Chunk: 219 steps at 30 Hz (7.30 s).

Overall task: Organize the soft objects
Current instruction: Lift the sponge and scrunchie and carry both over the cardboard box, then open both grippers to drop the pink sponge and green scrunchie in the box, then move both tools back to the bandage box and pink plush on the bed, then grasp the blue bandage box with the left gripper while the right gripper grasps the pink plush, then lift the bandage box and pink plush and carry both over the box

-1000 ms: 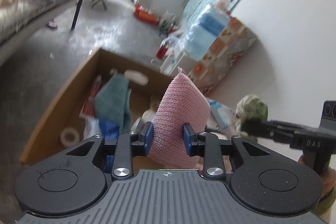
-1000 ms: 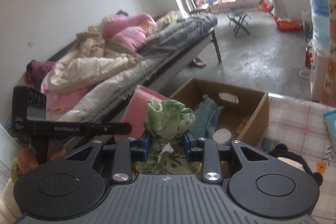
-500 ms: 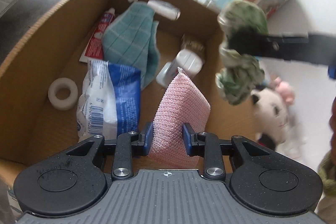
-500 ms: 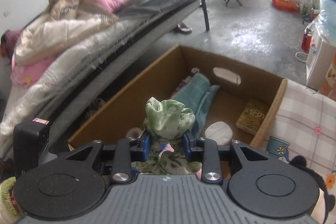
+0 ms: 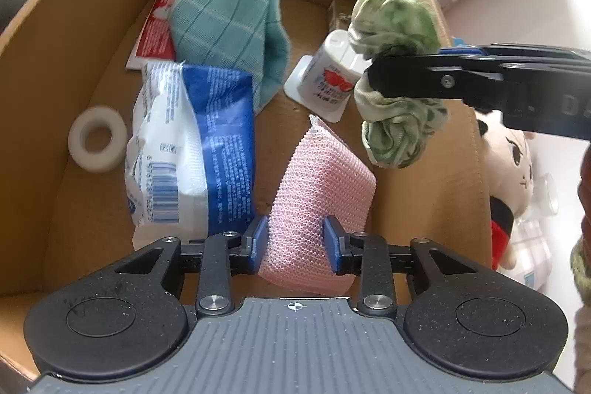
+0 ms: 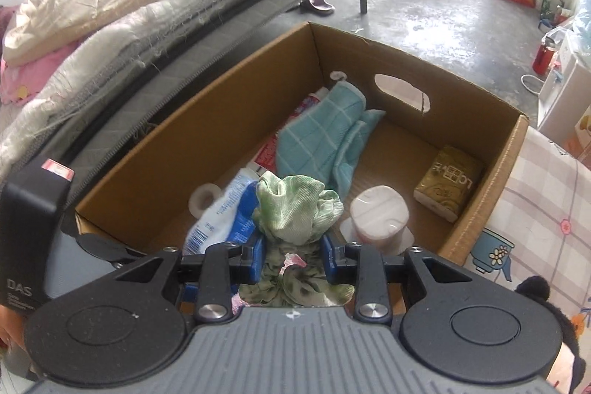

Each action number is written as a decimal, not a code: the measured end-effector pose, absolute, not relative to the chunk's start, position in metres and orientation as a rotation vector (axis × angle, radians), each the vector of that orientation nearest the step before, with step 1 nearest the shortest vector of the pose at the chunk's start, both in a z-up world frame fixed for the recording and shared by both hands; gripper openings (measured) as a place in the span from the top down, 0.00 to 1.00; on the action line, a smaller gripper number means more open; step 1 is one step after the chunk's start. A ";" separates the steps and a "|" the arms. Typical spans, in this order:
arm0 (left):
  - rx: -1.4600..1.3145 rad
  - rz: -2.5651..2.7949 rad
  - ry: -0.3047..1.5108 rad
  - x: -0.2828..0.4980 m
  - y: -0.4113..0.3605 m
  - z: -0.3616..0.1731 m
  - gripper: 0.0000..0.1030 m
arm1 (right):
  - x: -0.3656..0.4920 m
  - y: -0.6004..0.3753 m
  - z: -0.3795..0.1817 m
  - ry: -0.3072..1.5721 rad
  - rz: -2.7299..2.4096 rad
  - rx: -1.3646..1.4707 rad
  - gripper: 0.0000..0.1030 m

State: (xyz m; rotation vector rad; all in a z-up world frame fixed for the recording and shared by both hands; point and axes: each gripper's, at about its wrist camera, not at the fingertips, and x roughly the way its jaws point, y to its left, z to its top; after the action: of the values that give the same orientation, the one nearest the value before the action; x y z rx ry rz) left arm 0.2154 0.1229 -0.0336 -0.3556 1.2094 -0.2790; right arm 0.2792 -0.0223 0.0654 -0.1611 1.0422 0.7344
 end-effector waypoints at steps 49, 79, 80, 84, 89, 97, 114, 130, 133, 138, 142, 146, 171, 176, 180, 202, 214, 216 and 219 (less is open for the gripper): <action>-0.371 -0.237 0.970 0.174 0.152 -0.002 0.00 | 0.291 0.012 0.048 1.062 0.640 -0.288 0.43; -0.042 -0.353 0.664 0.162 -0.008 0.117 0.00 | 0.072 -0.312 0.107 0.465 0.215 0.144 0.00; -0.050 -0.377 0.677 0.169 -0.019 0.119 0.00 | 0.075 -0.324 0.108 0.461 0.196 0.152 0.00; -0.085 -0.407 0.739 0.206 -0.069 0.123 0.00 | 0.097 -0.363 0.115 0.435 0.167 0.158 0.00; -0.081 -0.377 0.843 0.269 -0.134 0.117 0.00 | 0.167 -0.399 0.105 0.518 0.129 0.121 0.00; -0.061 -0.333 1.064 0.370 -0.221 0.069 0.00 | 0.289 -0.430 0.047 0.705 0.052 0.058 0.00; -0.194 -0.177 1.315 0.482 -0.286 -0.030 0.00 | 0.367 -0.441 -0.016 0.794 0.034 -0.088 0.00; -0.225 -0.042 1.339 0.498 -0.281 -0.058 0.03 | 0.382 -0.454 -0.043 0.817 0.024 -0.040 0.00; -0.222 -0.037 1.320 0.495 -0.282 -0.056 0.11 | 0.382 -0.454 -0.045 0.822 0.007 -0.049 0.06; -0.229 -0.068 1.286 0.490 -0.283 -0.050 0.20 | 0.376 -0.455 -0.044 0.814 0.005 -0.054 0.12; -0.242 -0.077 1.270 0.486 -0.280 -0.049 0.21 | 0.371 -0.458 -0.043 0.807 0.014 -0.032 0.14; -0.266 -0.101 1.271 0.484 -0.276 -0.047 0.22 | 0.364 -0.461 -0.039 0.795 0.017 -0.015 0.15; -0.395 -0.336 1.067 0.377 -0.206 0.082 0.24 | 0.233 -0.444 0.089 0.494 0.010 -0.035 0.15; -0.457 -0.370 1.009 0.336 -0.172 0.113 0.24 | 0.179 -0.425 0.124 0.411 0.048 -0.057 0.15; -0.504 -0.380 0.954 0.293 -0.128 0.134 0.24 | 0.135 -0.405 0.146 0.354 0.118 -0.065 0.15; -0.561 -0.173 0.755 0.129 0.115 0.128 0.25 | 0.098 -0.224 0.162 0.355 0.652 0.032 0.15; -0.565 -0.097 1.001 0.170 0.162 0.044 0.25 | 0.138 -0.159 0.127 0.449 0.775 0.026 0.15; -0.630 -0.059 1.021 0.175 0.169 0.038 0.26 | 0.142 -0.155 0.123 0.460 0.792 0.028 0.15; -0.649 0.014 1.046 0.183 0.168 0.031 0.26 | 0.150 -0.151 0.115 0.475 0.803 0.033 0.14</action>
State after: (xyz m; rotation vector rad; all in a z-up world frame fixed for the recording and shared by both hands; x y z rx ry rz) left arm 0.1831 0.1680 0.0309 -0.6495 1.0457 0.0139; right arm 0.1504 -0.1515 0.1145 0.0330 0.4746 0.8035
